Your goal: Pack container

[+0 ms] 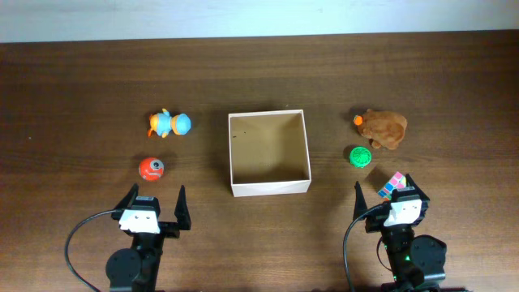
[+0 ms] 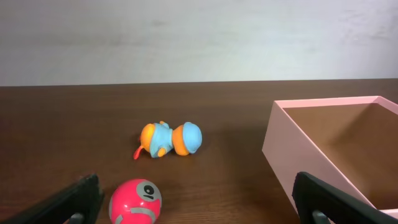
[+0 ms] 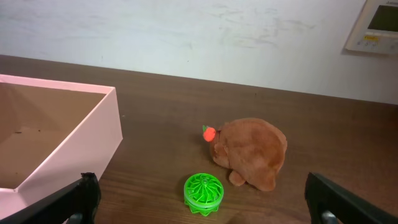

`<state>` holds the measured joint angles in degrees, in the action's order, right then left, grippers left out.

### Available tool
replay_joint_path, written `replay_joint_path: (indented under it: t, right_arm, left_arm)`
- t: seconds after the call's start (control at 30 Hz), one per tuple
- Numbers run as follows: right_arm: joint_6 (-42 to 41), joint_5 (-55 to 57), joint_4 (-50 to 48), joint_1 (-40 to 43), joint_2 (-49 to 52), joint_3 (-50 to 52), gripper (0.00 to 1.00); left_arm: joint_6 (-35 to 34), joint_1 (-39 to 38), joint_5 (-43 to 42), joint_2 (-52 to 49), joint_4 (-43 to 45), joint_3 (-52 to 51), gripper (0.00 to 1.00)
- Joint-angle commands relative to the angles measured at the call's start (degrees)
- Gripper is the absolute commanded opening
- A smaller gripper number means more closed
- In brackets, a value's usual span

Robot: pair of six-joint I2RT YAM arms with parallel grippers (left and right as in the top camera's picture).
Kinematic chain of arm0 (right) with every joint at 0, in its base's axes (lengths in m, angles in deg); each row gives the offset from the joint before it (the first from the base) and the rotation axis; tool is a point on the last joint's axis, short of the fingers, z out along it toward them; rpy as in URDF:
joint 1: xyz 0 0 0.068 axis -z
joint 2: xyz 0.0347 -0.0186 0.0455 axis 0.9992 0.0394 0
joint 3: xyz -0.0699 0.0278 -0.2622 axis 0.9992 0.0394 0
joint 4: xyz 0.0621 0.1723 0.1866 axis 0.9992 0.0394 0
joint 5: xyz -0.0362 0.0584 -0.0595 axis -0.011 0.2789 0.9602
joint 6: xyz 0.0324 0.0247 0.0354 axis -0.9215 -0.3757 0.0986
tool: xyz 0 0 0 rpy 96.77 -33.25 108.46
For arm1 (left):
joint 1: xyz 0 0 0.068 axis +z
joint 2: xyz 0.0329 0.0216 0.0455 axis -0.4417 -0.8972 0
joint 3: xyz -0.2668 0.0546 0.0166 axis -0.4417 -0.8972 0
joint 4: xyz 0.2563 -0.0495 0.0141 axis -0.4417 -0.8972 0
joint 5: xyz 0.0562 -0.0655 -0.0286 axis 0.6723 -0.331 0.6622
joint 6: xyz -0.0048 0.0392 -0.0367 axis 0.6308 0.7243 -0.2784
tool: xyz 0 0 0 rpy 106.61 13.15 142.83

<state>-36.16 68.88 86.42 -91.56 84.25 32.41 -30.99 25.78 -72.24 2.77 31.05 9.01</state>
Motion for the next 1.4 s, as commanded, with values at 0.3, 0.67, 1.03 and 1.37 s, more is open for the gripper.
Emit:
replay_joint_path:
  t: [0.3,0.67,1.03,1.37]
  right_arm:
    - [0.35,-3.48,-1.07,0.46,-0.7,0.52,0.99]
    - [-6.05,-5.62,-1.25,0.46,-0.7,-1.14,0.99]
    - [-7.61,-6.69,10.01,0.46,10.99,-22.71,0.99]
    - [-5.6,-13.14,32.28,0.46,42.64,-54.29,0.99]
  left_arm:
    - [0.9,-0.17,0.42,0.5,0.0,-0.35,0.99]
    - [0.9,-0.17,0.42,0.5,0.0,-0.35,0.99]
    - [0.9,-0.17,0.42,0.5,0.0,-0.35,0.99]
    - [0.9,-0.17,0.42,0.5,-0.02,-0.35,0.99]
